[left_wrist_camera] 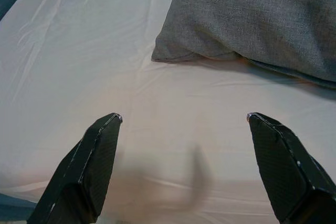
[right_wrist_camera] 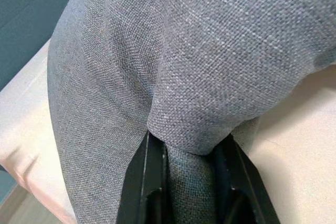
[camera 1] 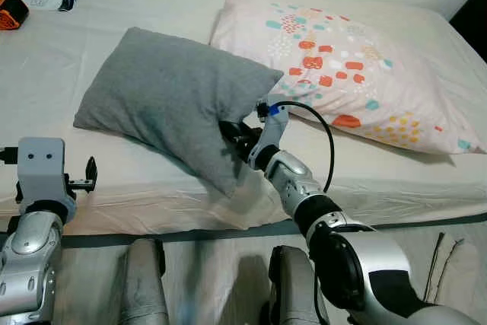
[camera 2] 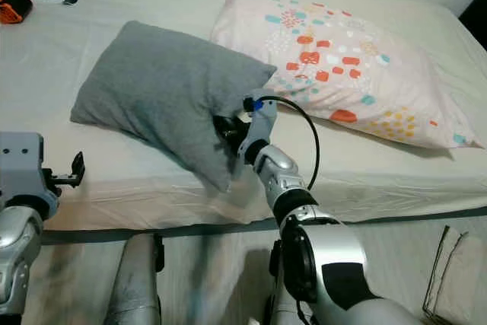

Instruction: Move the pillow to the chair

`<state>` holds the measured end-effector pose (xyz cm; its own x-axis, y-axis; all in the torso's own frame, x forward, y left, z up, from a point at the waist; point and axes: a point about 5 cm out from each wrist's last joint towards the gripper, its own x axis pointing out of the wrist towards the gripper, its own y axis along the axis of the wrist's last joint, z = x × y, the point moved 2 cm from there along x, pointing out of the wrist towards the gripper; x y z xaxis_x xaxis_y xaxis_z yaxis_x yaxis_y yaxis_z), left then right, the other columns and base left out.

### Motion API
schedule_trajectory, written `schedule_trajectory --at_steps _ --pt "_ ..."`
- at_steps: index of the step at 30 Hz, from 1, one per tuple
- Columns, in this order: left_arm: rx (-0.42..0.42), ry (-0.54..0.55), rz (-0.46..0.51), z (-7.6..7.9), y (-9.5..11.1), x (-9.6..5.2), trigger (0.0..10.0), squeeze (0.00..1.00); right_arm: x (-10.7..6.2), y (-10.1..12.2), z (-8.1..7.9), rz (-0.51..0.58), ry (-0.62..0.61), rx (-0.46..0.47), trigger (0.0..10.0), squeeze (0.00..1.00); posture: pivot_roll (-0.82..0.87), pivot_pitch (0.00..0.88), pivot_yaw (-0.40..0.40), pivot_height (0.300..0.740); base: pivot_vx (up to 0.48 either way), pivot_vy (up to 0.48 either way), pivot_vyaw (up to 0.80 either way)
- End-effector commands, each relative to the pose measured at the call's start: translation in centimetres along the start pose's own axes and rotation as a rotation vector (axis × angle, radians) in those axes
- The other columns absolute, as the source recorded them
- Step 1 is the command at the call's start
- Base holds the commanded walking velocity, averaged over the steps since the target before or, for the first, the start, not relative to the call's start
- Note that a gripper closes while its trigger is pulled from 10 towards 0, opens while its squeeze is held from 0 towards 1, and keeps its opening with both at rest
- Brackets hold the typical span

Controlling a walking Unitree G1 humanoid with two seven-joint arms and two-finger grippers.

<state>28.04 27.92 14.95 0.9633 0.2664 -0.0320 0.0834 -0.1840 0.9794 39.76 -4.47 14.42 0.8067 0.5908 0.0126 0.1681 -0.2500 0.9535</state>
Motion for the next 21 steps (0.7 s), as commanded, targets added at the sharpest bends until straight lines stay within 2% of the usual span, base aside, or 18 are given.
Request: schedule_trajectory --at_steps 1,9,11,12,14,15,16,19,20,21 --pt "0.009 0.001 -0.014 -0.2 -0.1 0.0 10.0 0.00 -0.2 -1.7 -0.3 -0.077 0.001 0.030 0.0 0.00 0.39 0.275 -0.160 0.561 0.000 0.000 0.00" --pt "0.005 -0.001 -0.012 0.0 -0.1 0.3 10.0 0.00 -0.3 -0.9 0.5 -0.039 -0.037 0.052 0.0 0.00 0.38 0.259 -0.162 0.561 0.000 0.000 0.00" --pt "-0.024 0.007 -0.011 0.0 -0.1 0.9 10.0 0.00 0.0 1.1 0.5 0.062 -0.021 0.091 0.0 0.00 0.32 0.231 -0.157 0.561 0.000 0.000 0.00" --pt "-0.024 0.007 -0.011 0.0 -0.1 0.9 10.0 0.00 0.0 1.1 0.5 0.062 -0.021 0.091 0.0 0.00 0.32 0.231 -0.157 0.561 0.000 0.000 0.00" --pt "-0.076 -0.002 -0.021 0.6 -0.3 1.5 10.0 0.00 0.1 3.7 0.8 0.194 -0.001 0.095 0.0 0.00 0.27 0.197 -0.140 0.561 0.000 0.000 0.00" --pt "-0.076 -0.002 -0.021 0.6 -0.3 1.5 10.0 0.00 0.1 3.7 0.8 0.194 -0.001 0.095 0.0 0.00 0.27 0.197 -0.140 0.561 0.000 0.000 0.00" --pt "-0.108 -0.020 -0.025 1.2 -0.4 1.9 10.0 0.00 -0.2 4.8 1.3 0.254 -0.014 0.091 0.0 0.00 0.22 0.176 -0.131 0.561 0.000 0.000 0.00" --pt "-0.108 -0.020 -0.025 1.2 -0.4 1.9 10.0 0.00 -0.2 4.8 1.3 0.254 -0.014 0.091 0.0 0.00 0.22 0.176 -0.131 0.561 0.000 0.000 0.00" --pt "-0.141 -0.035 -0.031 1.7 -0.5 2.1 10.0 0.00 -0.6 5.5 1.8 0.298 -0.034 0.092 0.0 0.00 0.21 0.171 -0.130 0.561 0.000 0.000 0.00" --pt "-0.141 -0.035 -0.031 1.7 -0.5 2.1 10.0 0.00 -0.6 5.5 1.8 0.298 -0.034 0.092 0.0 0.00 0.21 0.171 -0.130 0.561 0.000 0.000 0.00"
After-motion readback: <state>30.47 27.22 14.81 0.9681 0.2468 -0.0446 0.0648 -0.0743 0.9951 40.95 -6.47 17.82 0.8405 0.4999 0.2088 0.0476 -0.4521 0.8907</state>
